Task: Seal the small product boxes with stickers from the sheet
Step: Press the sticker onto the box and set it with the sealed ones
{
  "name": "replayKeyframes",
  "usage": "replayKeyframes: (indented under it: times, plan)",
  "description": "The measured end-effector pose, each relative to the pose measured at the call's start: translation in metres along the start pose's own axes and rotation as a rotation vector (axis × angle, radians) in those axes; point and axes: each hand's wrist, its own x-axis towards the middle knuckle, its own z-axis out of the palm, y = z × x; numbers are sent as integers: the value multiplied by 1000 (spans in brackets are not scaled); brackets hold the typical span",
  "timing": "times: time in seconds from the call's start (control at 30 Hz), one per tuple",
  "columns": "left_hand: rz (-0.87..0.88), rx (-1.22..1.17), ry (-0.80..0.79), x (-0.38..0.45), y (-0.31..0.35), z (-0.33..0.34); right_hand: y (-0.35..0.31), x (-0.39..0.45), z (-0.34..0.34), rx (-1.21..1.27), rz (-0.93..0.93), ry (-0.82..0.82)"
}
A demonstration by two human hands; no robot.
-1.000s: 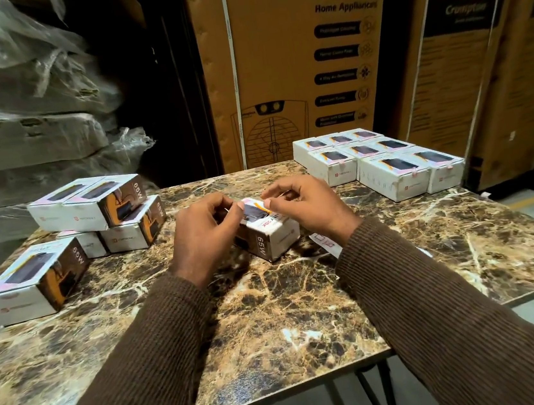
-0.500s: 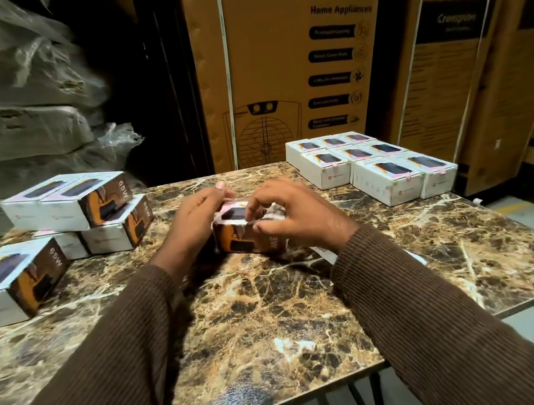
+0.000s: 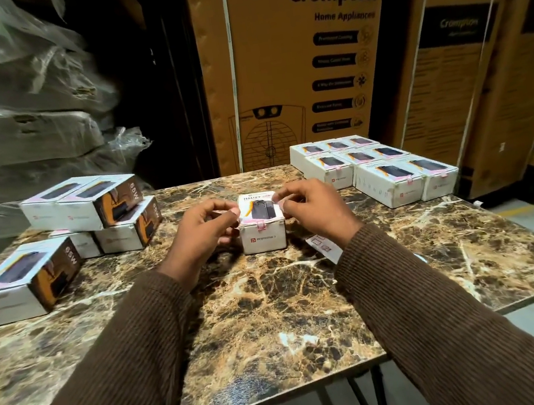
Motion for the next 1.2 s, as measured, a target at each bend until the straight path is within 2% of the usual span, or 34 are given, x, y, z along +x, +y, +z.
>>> replayKeyframes:
  times: [0.13,0.33,0.57,0.77,0.97,1.2]
  plan:
    - [-62,-63,-3,-1,-2,0,-1,-1,-4,105,60,-38]
    - [-84,-154,-12,-3,-1,7,-6,-5,-2,15,27,-113]
    - [35,-214,51,-5,8,30,-8,-2,-17,-18,-55,-1]
    - [115,-224,-35,12,33,102,25,7,-81,27,-61,72]
    - [59,-181,-191,29,39,169,83,2,-119,-161,-73,246]
    - [56,-161,-185,37,21,184,92,7,-117,-294,-83,242]
